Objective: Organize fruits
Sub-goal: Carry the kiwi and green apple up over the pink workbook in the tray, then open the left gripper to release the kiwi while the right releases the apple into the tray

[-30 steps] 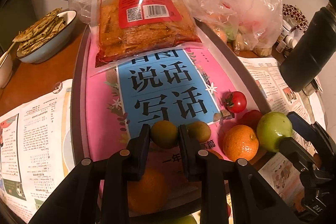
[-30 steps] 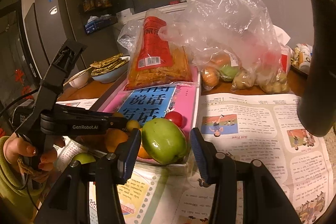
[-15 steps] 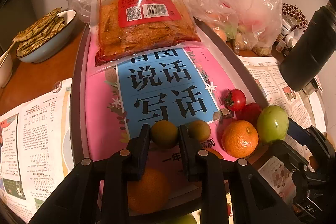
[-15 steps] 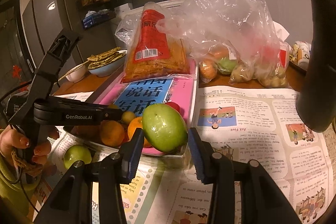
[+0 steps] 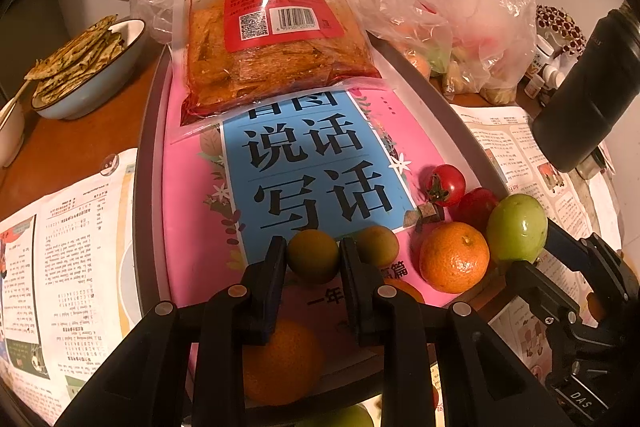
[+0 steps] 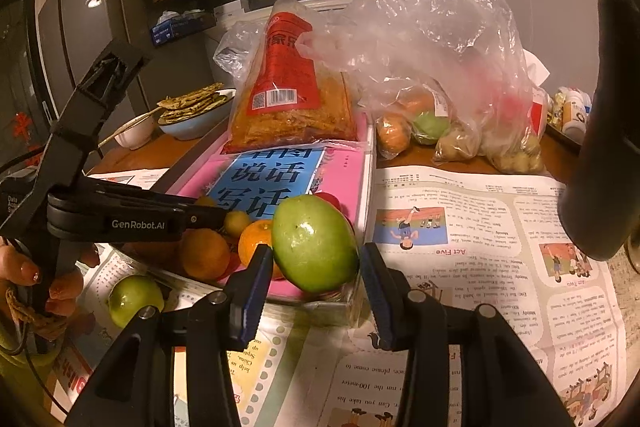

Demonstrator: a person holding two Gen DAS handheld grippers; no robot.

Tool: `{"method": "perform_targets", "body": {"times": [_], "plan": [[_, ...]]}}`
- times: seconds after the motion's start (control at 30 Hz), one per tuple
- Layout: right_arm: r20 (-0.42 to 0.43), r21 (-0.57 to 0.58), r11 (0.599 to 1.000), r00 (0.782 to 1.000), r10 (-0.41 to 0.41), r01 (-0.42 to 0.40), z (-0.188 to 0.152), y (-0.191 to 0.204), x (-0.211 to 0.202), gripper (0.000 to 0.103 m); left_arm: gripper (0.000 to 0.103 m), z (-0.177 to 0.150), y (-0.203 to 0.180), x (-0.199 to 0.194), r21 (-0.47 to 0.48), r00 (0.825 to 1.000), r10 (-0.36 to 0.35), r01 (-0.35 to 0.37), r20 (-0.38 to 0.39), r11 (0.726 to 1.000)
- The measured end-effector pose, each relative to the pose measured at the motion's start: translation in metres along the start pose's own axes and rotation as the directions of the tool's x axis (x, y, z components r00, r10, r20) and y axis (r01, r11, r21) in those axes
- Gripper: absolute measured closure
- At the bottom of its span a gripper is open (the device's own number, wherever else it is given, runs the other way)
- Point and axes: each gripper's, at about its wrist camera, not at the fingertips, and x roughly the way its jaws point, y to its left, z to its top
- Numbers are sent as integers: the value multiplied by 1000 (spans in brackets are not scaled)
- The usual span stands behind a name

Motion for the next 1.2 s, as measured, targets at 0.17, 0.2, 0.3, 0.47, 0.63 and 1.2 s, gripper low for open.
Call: {"method": "perform_targets", "body": {"times": [0.17,0.2,0.3,0.47,0.63,1.2], "plan": [[0,27,999,1000,26,-26,-2,-3,-3,55,75,0,0,-1,-2,1000,-5,5,0,1000],[-6,30,999,1000,31,-31,-3,-3,-3,53,75,0,0,-1,-2,1000,-6,6,0,1000],[-10,50,998,999,45,-45,-4,-6,-5,52,75,-1,1,-2,-5,1000,-11,11,0,1000],[5,59,997,999,51,-51,-5,-7,-14,51,75,-2,2,-4,-6,1000,-14,14,-1,1000],[16,44,996,996,83,-84,-4,-1,-22,51,74,-4,2,-6,-8,1000,-18,18,-2,1000],[7,33,997,998,65,-66,-2,6,-20,39,56,-8,3,-17,-22,999,-32,32,8,999]]}}
